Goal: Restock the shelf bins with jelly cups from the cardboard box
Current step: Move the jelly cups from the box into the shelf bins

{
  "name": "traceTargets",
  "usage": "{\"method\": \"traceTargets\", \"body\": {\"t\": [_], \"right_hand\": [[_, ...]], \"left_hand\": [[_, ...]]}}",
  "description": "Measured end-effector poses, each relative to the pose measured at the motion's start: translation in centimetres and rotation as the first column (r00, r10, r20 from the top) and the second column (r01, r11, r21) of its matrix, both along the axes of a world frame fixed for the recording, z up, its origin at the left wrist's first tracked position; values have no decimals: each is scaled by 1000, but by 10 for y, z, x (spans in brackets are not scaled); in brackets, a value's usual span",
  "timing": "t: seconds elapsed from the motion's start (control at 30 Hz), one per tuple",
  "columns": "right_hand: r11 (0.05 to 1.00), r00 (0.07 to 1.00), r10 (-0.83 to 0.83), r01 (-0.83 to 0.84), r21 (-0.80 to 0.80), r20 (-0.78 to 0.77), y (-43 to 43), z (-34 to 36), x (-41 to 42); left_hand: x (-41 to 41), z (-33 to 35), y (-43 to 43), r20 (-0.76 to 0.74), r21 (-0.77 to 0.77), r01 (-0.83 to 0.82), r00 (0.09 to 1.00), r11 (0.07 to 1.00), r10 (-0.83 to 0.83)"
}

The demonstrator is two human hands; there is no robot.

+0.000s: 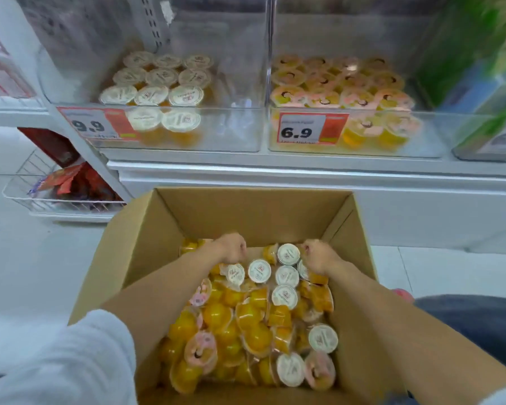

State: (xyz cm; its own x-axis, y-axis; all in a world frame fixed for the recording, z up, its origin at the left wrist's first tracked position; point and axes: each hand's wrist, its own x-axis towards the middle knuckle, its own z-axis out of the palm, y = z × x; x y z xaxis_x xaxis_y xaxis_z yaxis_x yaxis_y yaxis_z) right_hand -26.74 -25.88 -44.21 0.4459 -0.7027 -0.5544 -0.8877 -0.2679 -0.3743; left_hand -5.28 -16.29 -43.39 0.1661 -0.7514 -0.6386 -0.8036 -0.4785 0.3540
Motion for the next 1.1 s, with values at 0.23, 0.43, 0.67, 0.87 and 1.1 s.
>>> {"method": "traceTargets", "body": {"t": [0.23, 0.43, 0.67, 0.87, 1.1], "right_hand": [[994, 997, -70, 73, 76, -41, -1, -94, 16], [996, 978, -24, 5, -90, -207, 7, -126, 32], [996, 965, -4, -20, -91, -263, 9, -132, 31], [991, 975, 133, -133, 9, -179, 14, -135, 29], [1000, 991, 26, -26, 3, 129, 5, -89, 17]], "left_hand": [[-43, -117, -23, 34, 45, -21, 999, 999, 19], [-48, -157, -26, 63, 121, -124, 991, 985, 117], [-44, -165, -26, 70, 76, -131, 990, 988, 125], [-44, -159, -19, 99, 35, -34, 995, 999, 30], [-27, -106, -24, -193, -15, -309, 934, 951, 300]]}}
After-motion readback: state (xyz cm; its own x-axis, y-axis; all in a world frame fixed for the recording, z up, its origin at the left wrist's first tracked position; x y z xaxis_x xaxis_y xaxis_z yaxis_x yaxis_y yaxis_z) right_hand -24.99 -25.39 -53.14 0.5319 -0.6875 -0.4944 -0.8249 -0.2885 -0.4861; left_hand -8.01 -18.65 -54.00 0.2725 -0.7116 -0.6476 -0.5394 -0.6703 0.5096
